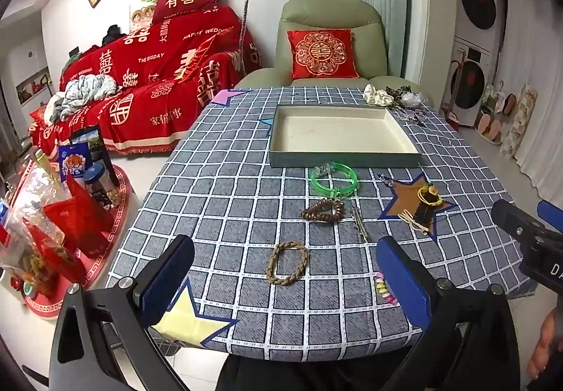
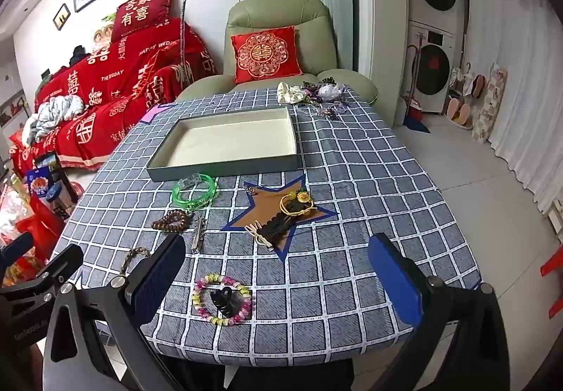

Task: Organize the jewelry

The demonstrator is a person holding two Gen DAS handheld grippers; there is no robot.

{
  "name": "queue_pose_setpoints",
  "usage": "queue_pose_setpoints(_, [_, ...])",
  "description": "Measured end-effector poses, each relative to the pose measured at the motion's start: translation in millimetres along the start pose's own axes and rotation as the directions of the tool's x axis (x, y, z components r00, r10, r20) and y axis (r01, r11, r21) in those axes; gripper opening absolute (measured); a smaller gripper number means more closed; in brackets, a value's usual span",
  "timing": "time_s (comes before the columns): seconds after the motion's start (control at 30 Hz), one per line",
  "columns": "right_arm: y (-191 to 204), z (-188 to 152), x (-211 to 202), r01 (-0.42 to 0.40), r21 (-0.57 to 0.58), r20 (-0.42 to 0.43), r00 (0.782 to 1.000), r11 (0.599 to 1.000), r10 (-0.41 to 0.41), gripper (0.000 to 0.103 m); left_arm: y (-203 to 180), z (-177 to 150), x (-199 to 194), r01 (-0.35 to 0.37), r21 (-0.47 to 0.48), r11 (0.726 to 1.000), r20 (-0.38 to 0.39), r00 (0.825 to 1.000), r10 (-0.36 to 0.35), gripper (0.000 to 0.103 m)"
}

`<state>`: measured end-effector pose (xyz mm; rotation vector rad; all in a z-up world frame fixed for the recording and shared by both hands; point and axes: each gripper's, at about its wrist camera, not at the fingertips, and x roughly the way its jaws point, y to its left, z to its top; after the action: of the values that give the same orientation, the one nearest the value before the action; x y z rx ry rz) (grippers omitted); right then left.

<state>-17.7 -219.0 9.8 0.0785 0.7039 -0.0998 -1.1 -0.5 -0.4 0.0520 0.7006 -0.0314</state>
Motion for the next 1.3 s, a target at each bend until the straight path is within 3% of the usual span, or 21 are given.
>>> queue_pose_setpoints(1.3, [3.7,-3.3,1.4,-0.005,-0.003,-0.019,1.0,1.0,0.005,0.103,1.9,-3.1,2.5,-0.004,-0.015,1.0,-0.032,0.999,0.004,0.103])
